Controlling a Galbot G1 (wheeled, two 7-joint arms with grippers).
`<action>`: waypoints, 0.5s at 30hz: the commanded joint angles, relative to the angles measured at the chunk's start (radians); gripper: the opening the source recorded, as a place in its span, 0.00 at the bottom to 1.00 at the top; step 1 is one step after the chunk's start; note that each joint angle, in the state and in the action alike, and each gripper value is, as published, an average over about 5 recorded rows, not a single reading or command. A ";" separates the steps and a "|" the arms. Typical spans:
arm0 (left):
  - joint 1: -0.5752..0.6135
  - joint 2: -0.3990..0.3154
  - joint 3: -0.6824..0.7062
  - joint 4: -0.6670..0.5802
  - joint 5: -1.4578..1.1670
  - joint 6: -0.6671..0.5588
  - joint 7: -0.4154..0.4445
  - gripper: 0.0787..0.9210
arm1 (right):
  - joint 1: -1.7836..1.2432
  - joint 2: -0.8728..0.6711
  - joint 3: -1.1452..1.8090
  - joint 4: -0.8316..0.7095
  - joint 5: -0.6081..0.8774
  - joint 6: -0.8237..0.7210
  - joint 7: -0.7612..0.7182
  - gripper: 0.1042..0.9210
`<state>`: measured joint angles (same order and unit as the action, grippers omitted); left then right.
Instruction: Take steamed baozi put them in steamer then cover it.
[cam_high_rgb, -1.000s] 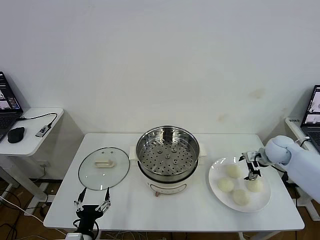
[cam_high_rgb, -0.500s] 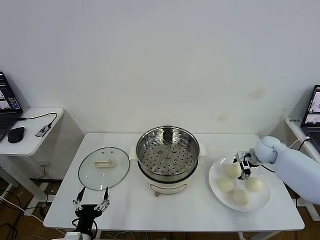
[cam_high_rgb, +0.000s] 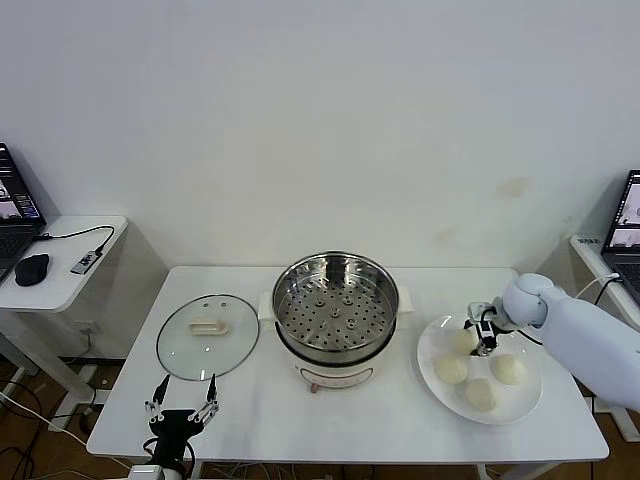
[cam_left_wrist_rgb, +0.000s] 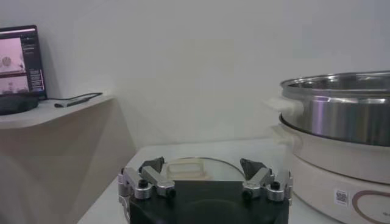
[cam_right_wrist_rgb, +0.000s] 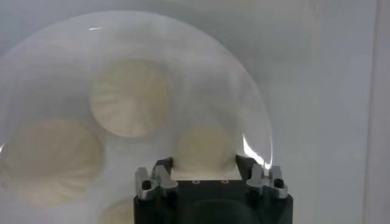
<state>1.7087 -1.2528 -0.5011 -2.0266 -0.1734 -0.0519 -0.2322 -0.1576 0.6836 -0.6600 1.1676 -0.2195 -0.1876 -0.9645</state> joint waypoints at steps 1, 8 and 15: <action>0.003 0.001 -0.001 -0.005 0.000 0.000 0.000 0.88 | 0.002 -0.008 -0.001 0.009 0.005 -0.004 -0.002 0.53; 0.009 0.006 -0.002 -0.010 -0.002 0.001 0.000 0.88 | 0.060 -0.087 -0.037 0.089 0.081 -0.009 0.012 0.45; 0.004 0.010 0.009 -0.015 -0.015 0.004 0.001 0.88 | 0.250 -0.201 -0.141 0.217 0.185 -0.006 0.011 0.45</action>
<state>1.7142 -1.2457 -0.4983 -2.0398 -0.1786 -0.0504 -0.2320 -0.0310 0.5647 -0.7395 1.2916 -0.1095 -0.1909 -0.9574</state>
